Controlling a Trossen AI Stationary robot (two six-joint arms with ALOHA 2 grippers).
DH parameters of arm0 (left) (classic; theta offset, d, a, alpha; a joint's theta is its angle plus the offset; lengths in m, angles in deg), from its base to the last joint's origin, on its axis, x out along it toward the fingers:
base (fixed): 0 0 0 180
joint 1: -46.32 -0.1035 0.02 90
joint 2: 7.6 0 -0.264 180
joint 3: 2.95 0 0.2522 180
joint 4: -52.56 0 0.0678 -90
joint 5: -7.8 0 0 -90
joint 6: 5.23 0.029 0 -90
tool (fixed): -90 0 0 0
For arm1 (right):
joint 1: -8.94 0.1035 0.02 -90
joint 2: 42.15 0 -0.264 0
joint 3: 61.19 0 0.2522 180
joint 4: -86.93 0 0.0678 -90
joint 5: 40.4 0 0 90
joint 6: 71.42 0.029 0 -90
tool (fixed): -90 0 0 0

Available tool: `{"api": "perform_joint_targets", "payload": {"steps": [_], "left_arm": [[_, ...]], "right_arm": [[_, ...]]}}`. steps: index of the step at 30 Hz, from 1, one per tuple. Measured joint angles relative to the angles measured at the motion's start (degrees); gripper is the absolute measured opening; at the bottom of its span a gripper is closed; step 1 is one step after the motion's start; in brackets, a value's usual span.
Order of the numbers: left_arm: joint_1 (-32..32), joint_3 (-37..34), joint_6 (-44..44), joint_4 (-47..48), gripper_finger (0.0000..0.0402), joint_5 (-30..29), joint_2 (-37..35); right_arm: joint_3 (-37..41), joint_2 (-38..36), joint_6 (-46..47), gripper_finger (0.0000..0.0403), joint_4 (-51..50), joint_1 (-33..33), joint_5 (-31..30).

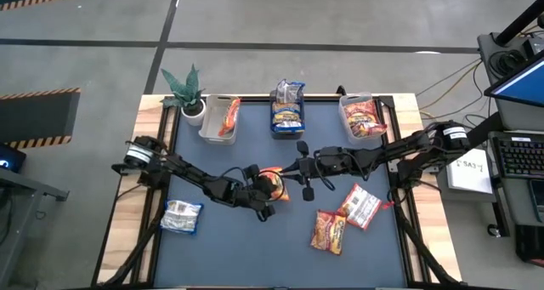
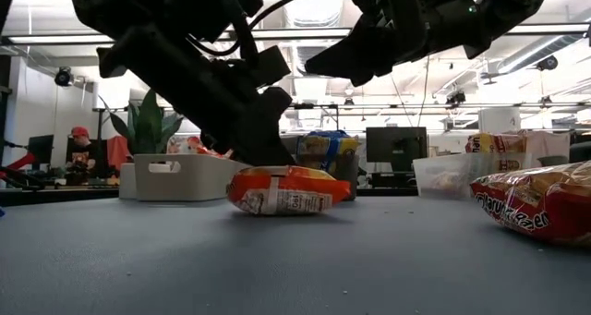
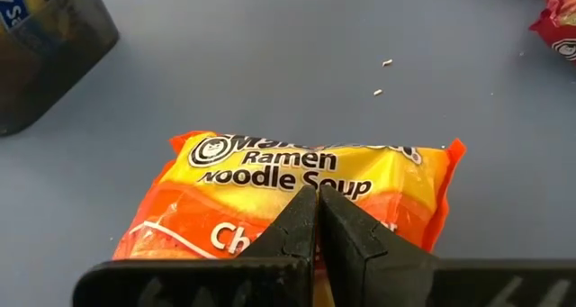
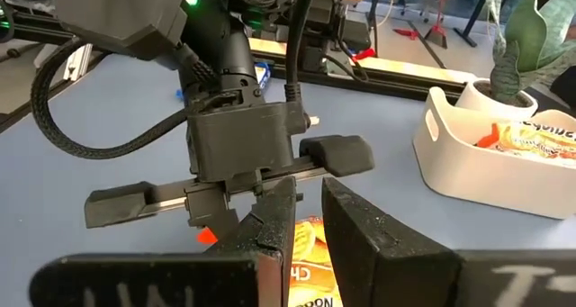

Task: Sort Maruchan noodles
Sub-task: Put the orange pack noodle into the gray bin

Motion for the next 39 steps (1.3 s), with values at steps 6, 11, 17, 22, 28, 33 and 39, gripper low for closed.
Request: {"api": "perform_joint_targets", "payload": {"steps": [6, 11, 17, 22, 28, 33, 39], "left_arm": [[0.1, 0.0, -2.2, 3.4, 0.0, 0.0, -0.4], [0.2, 0.0, -2.6, 7.7, 0.0, -0.1, -2.0], [0.3, -0.3, -4.2, 18.5, 0.0, 0.1, -5.7], [0.7, -0.5, -6.4, 27.3, 0.0, 0.4, -8.9], [3.0, -0.6, -7.3, 31.9, 0.0, 0.9, -12.4], [6.5, -0.6, -7.4, 31.8, 0.0, 0.8, -14.6], [9.9, -0.6, -9.2, 31.1, 0.0, 0.5, -15.8]], "right_arm": [[0.2, 0.0, 0.6, 0.0048, -0.3, 0.0, 0.0], [0.2, 0.0, 0.6, 0.0048, -0.5, 0.0, 0.0], [0.2, 0.1, 0.6, 0.0048, -1.7, 0.0, 0.0], [0.2, 0.1, 0.7, 0.0048, -1.6, 0.0, 0.0], [0.2, 0.1, 6.4, 0.0048, -2.1, -0.9, 0.0], [0.2, 0.1, 15.7, 0.0043, -5.9, -3.7, 0.0], [0.2, 0.1, 23.6, 0.0038, -10.8, -6.3, 0.2]]}}
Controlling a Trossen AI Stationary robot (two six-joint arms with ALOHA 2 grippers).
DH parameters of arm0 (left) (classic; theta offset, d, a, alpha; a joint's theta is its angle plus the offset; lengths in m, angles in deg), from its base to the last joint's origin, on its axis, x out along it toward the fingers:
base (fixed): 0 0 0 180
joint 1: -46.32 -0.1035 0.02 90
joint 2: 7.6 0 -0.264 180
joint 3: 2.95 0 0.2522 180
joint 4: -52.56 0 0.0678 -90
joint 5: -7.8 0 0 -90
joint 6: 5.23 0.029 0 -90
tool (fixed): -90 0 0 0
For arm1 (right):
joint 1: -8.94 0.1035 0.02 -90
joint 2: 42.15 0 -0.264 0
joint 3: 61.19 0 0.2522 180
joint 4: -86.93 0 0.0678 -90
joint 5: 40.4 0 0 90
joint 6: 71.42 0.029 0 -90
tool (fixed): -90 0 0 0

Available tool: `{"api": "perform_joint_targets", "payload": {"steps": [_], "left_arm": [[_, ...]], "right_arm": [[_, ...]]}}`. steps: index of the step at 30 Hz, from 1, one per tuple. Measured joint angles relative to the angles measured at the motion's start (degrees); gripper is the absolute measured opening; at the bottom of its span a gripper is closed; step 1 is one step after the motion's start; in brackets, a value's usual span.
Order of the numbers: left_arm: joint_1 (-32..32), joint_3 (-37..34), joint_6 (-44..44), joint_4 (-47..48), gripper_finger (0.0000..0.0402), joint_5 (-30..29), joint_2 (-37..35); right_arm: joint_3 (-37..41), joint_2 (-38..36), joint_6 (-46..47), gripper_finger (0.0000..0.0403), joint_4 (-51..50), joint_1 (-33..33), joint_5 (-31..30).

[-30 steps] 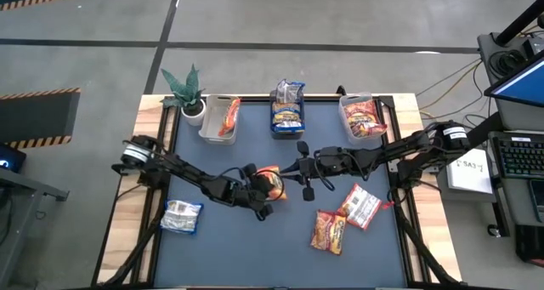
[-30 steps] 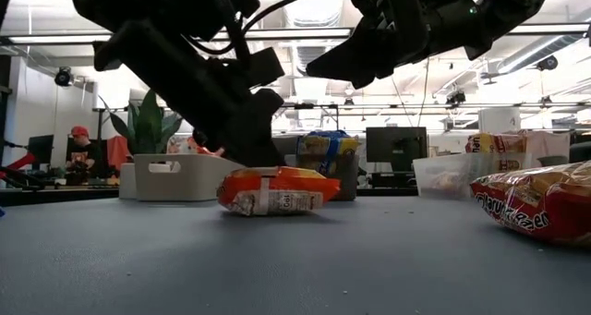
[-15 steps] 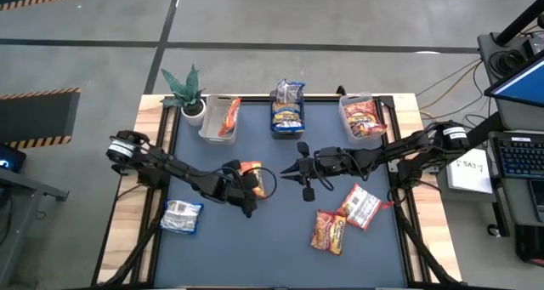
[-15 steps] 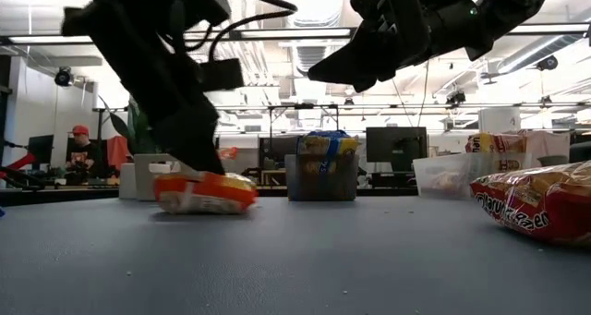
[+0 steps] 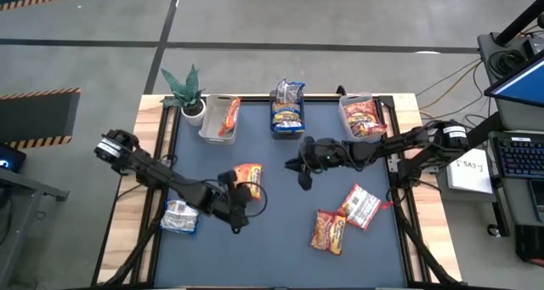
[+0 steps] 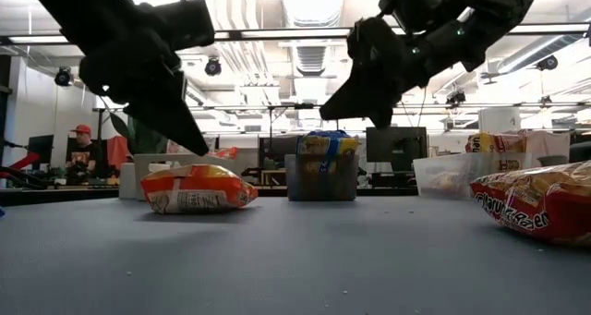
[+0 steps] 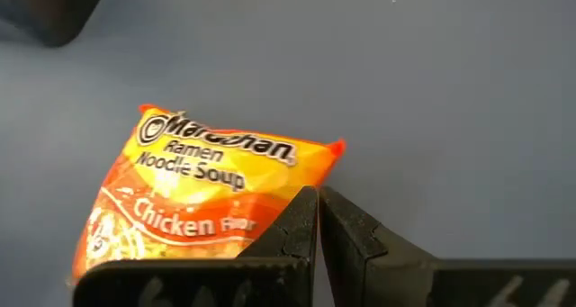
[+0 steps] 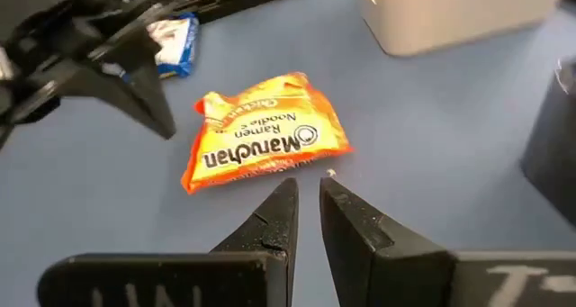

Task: Sort Maruchan noodles
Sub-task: Put the orange pack noodle into the gray bin

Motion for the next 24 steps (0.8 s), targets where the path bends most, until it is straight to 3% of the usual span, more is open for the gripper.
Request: {"api": "perform_joint_targets", "payload": {"steps": [10, 19, 24], "left_arm": [[0.7, -0.2, -1.8, 8.4, 0.0, -2.0, -1.0], [0.6, -3.7, -2.7, 11.9, 0.0, -4.9, -6.6], [0.4, -8.9, -8.3, 7.0, 0.0, -5.8, -13.2]], "right_arm": [[0.0, 0.0, 16.6, 0.0048, 0.3, -0.2, 1.7], [0.0, 0.1, 18.7, 0.0132, 3.4, -0.2, 2.8], [0.0, 2.3, 17.9, 0.0165, 8.5, -0.2, 2.8]]}}
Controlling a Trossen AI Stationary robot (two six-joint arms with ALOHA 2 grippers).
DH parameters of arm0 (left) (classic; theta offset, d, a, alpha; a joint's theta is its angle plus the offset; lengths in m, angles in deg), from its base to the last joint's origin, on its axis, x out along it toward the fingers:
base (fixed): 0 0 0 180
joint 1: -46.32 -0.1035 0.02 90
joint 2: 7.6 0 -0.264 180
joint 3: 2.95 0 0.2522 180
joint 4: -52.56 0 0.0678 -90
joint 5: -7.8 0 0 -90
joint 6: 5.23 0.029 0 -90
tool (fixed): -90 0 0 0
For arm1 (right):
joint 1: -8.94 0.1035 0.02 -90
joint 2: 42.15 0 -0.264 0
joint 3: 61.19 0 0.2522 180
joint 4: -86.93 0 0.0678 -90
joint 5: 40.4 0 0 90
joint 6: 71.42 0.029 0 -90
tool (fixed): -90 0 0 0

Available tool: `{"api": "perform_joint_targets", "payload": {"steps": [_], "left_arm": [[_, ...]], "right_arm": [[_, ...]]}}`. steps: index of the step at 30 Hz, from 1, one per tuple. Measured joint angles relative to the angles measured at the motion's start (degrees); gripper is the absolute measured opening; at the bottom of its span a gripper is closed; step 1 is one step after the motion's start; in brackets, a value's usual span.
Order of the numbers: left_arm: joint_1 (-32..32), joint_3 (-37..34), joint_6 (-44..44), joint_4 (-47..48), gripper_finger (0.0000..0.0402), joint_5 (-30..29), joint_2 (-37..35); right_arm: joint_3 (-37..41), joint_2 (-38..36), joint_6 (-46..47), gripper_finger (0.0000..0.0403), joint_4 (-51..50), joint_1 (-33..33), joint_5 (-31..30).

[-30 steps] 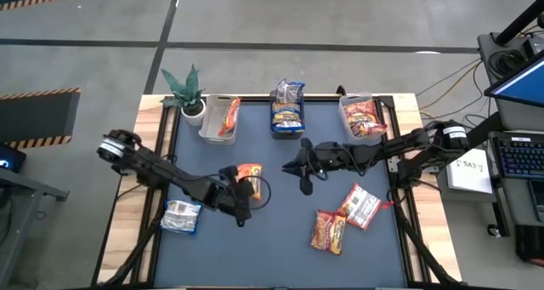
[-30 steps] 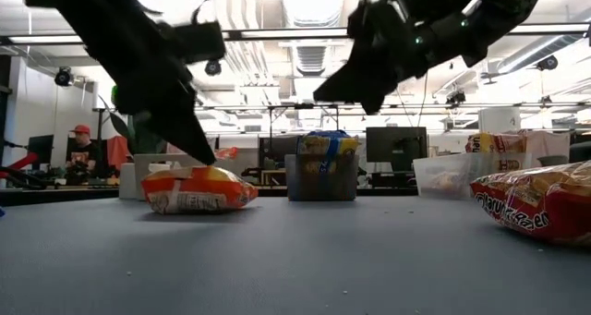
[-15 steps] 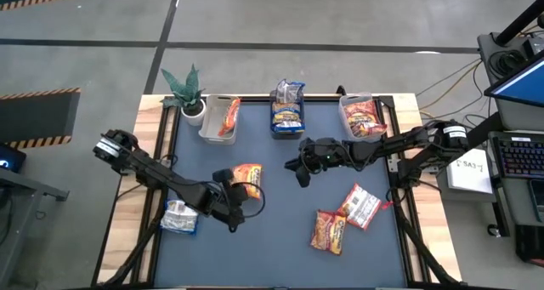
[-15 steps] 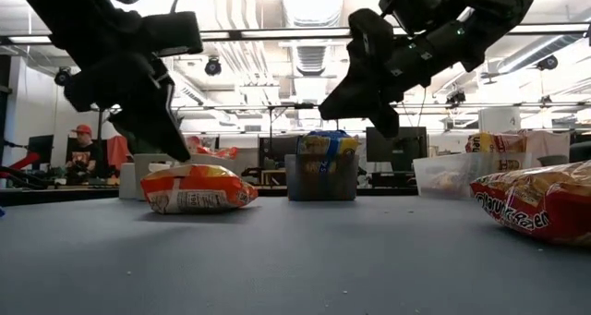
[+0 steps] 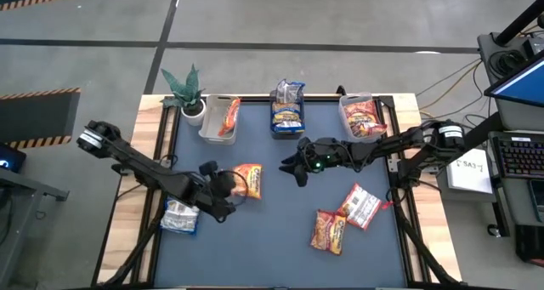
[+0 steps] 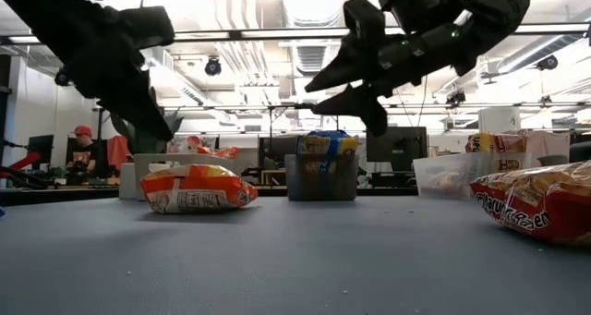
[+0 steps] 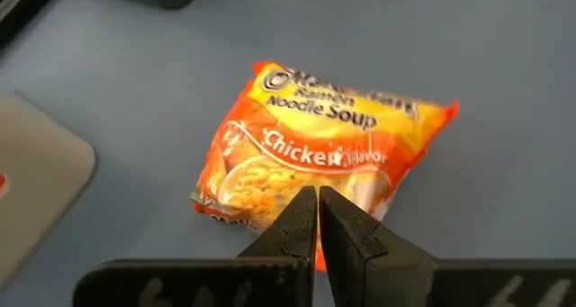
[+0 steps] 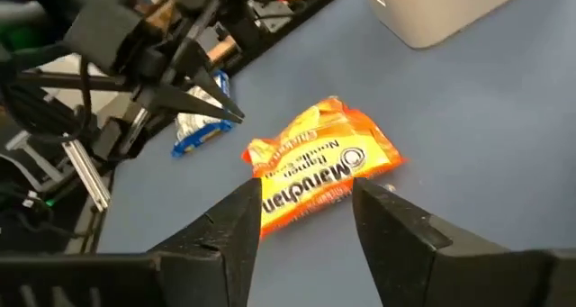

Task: Sort Maruchan noodles
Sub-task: Put the orange pack noodle into the gray bin

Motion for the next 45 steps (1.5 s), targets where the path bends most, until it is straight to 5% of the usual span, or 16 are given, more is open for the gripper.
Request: {"api": "perform_joint_targets", "payload": {"steps": [9, 25, 33, 45], "left_arm": [[-0.1, -7.3, -15.5, -9.3, 0.0001, -0.9, -7.3], [-0.1, -8.4, -27.3, -13.3, 0.0133, -2.3, -4.2], [-0.1, -8.4, -29.0, -13.9, 0.0178, -5.0, -3.8], [-0.5, -8.4, -32.3, -13.9, 0.0183, -5.7, -3.2]], "right_arm": [[-1.0, 9.0, -7.6, 0.0127, 13.3, 0.1, 0.0], [-16.1, 18.4, -25.9, 0.0013, 0.0, 0.3, 0.4], [-21.2, 22.6, -31.4, 0.0009, -2.7, 1.6, 0.5], [-25.4, 30.7, -34.1, 0.0009, -2.8, 3.3, 0.5]]}}
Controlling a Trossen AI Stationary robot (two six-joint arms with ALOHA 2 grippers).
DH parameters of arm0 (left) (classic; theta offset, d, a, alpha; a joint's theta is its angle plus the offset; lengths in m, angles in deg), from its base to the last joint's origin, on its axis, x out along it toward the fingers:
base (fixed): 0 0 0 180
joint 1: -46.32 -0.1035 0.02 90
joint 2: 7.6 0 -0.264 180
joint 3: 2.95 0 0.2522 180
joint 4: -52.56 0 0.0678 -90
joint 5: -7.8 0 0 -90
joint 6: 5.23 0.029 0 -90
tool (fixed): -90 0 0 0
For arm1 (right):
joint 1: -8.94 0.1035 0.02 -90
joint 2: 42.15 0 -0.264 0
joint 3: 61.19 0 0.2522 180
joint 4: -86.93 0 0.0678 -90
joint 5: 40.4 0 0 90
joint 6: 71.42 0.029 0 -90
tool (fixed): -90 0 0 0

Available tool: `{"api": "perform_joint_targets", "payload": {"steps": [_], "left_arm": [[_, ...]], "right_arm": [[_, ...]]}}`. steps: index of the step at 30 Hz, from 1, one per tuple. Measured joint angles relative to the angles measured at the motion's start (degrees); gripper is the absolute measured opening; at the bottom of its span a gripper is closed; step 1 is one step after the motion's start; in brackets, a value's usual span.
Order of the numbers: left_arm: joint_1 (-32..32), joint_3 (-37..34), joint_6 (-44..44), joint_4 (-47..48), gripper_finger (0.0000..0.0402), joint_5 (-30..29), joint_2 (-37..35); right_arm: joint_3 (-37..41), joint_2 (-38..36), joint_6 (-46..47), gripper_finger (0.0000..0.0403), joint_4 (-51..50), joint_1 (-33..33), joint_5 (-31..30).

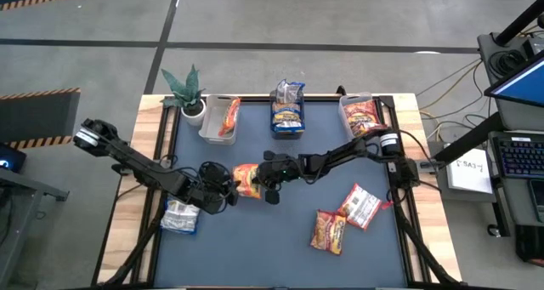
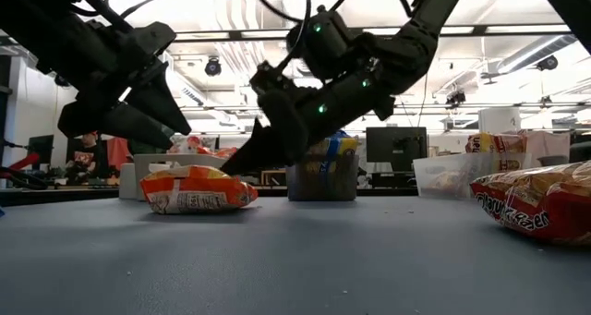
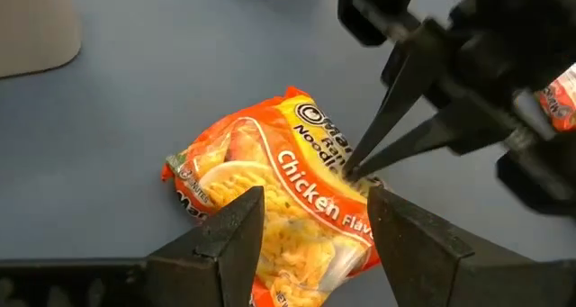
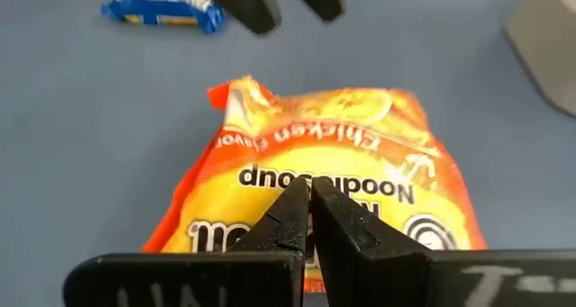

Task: Sort Maruchan noodles
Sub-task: Put the orange pack noodle into the gray bin

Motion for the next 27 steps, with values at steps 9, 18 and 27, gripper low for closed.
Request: {"api": "perform_joint_targets", "payload": {"steps": [9, 18, 27], "left_arm": [[-0.1, 0.0, -6.8, 0.4, 0.0183, 0.8, 0.2], [-0.2, 0.0, -10.7, 0.5, 0.0183, 1.0, 0.3], [-0.3, 0.0, -11.7, 0.7, 0.0187, 0.7, 0.5]], "right_arm": [[-0.3, 1.2, -1.3, 0.0009, -3.2, 0.1, -0.2], [0.5, 1.4, -2.4, 0.0009, -6.1, 0.2, -0.5], [1.5, 1.3, -2.4, 0.0009, -6.1, 0.3, -1.9]]}}
